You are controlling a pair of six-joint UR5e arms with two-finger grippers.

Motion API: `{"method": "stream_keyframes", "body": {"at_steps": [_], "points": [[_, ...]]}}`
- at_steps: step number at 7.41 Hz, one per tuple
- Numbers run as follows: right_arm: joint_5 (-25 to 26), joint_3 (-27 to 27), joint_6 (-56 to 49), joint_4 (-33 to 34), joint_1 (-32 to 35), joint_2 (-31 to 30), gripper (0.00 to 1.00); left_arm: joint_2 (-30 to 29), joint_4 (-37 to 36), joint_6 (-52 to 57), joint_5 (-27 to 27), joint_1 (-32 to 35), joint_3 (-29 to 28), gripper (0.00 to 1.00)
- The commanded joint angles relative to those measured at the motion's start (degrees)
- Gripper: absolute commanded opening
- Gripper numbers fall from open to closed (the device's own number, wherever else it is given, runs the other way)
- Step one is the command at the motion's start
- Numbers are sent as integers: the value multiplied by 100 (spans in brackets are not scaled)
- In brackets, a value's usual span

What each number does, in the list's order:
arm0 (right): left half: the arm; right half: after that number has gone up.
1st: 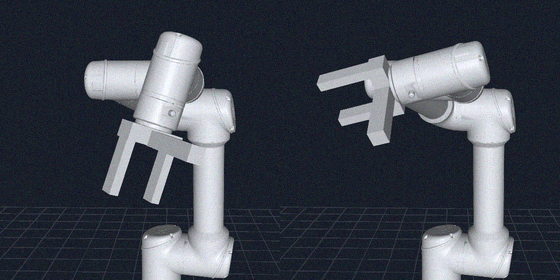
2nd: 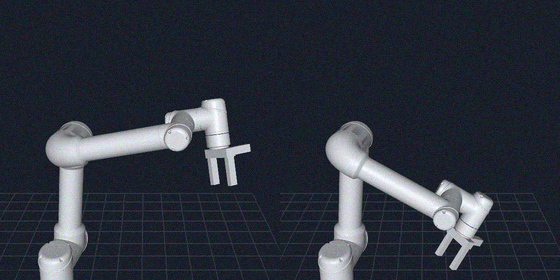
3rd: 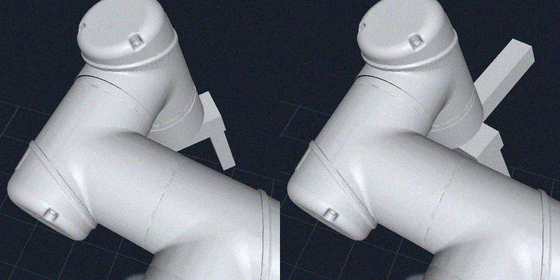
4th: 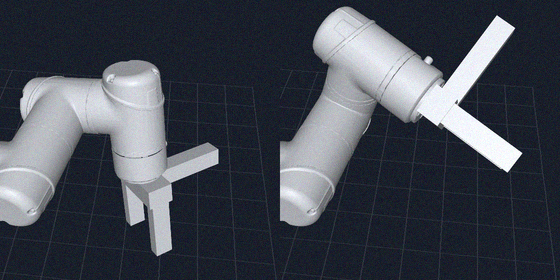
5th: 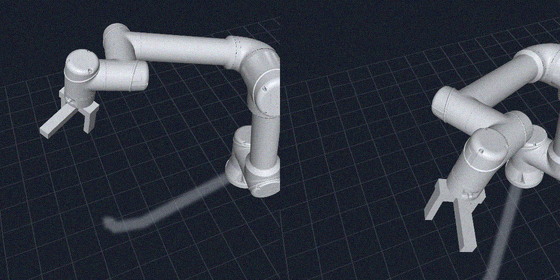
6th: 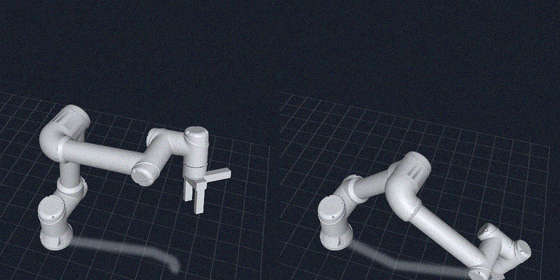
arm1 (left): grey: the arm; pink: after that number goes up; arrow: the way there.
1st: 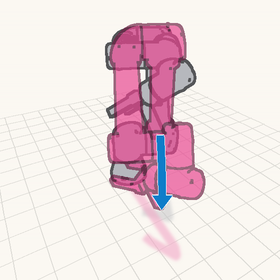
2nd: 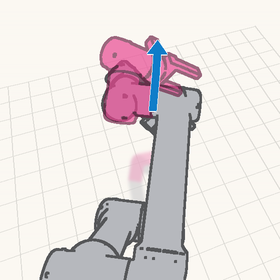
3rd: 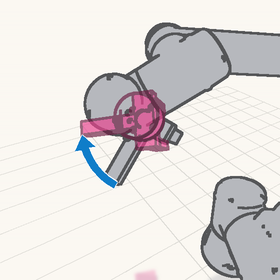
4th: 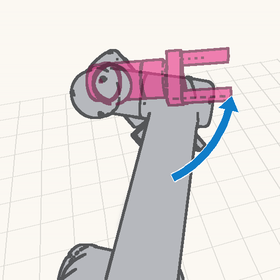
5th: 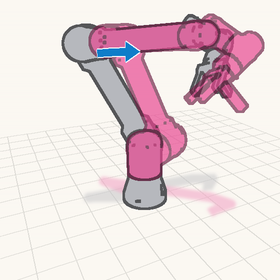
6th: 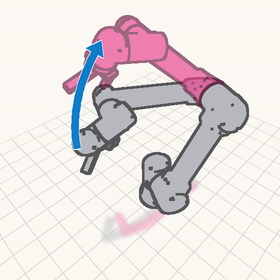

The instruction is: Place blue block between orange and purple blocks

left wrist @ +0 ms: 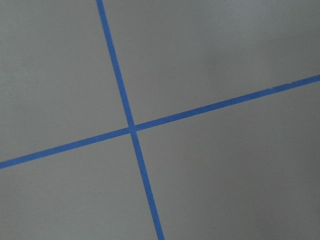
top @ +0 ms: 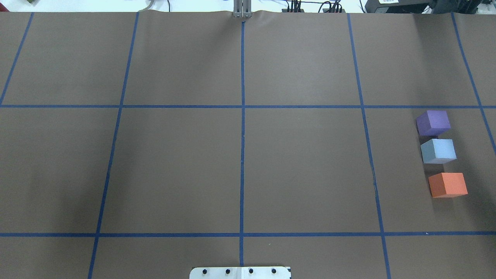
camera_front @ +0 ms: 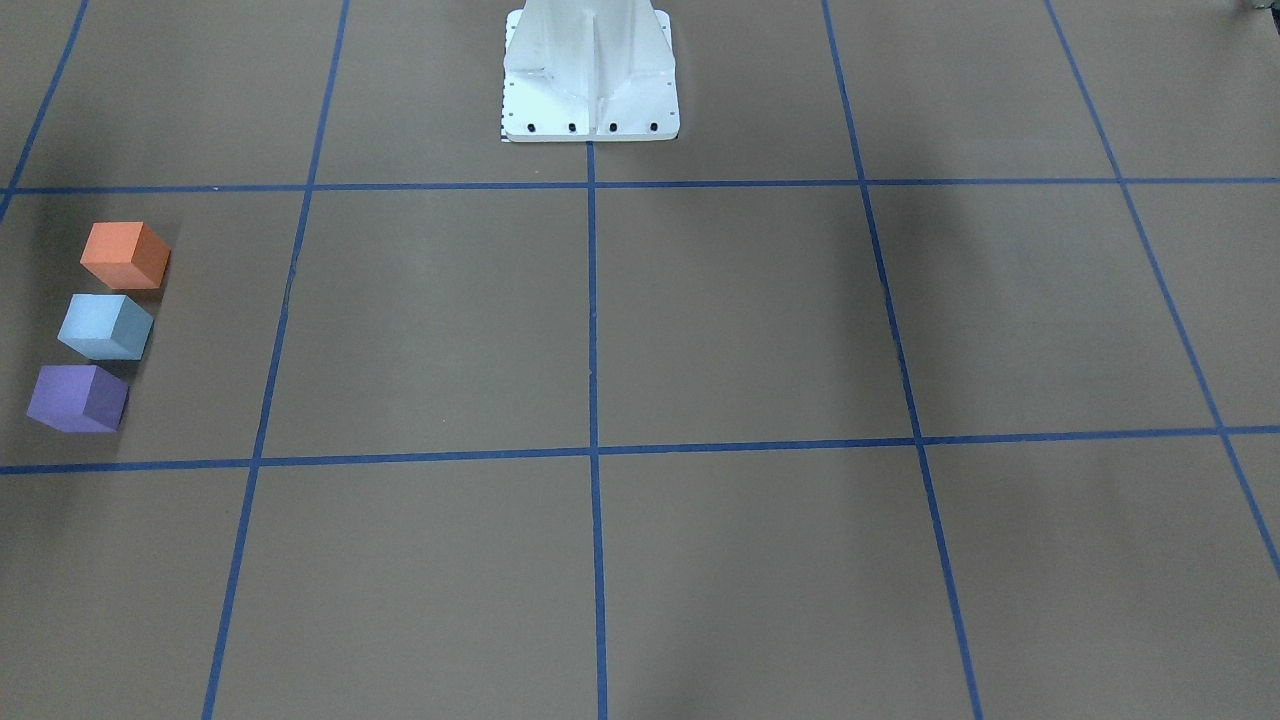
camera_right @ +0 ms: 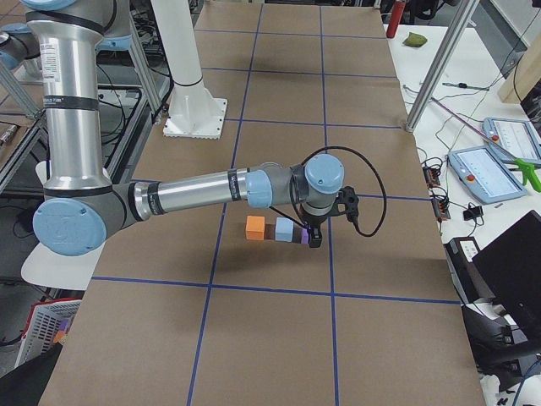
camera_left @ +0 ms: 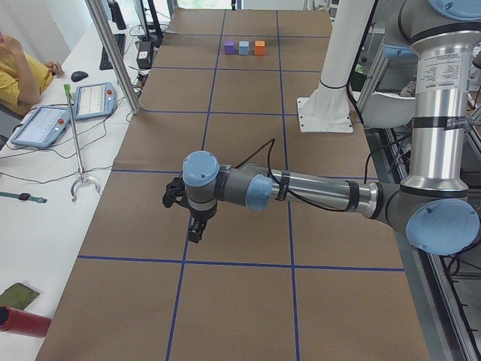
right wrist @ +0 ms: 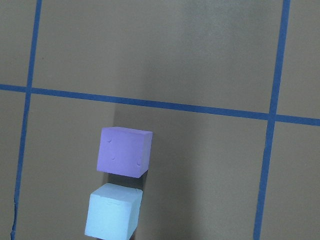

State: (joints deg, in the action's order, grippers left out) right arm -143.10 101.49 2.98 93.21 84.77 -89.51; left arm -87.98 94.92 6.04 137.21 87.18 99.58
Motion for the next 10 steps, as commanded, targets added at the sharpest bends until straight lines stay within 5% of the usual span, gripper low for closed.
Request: {"method": "stream_keyframes", "body": {"at_steps": [1,8,10], "points": [[2,19,10,4,-4,12,100,-43,-17,-33,-2,-8,-26,100],[46,-86,-7,-374,-347,83,100,-44,9,-24,51,-16,9,100],[412,36,-7,-401,-495,126,100,-44,18,-24,51,-16,26,100]]}}
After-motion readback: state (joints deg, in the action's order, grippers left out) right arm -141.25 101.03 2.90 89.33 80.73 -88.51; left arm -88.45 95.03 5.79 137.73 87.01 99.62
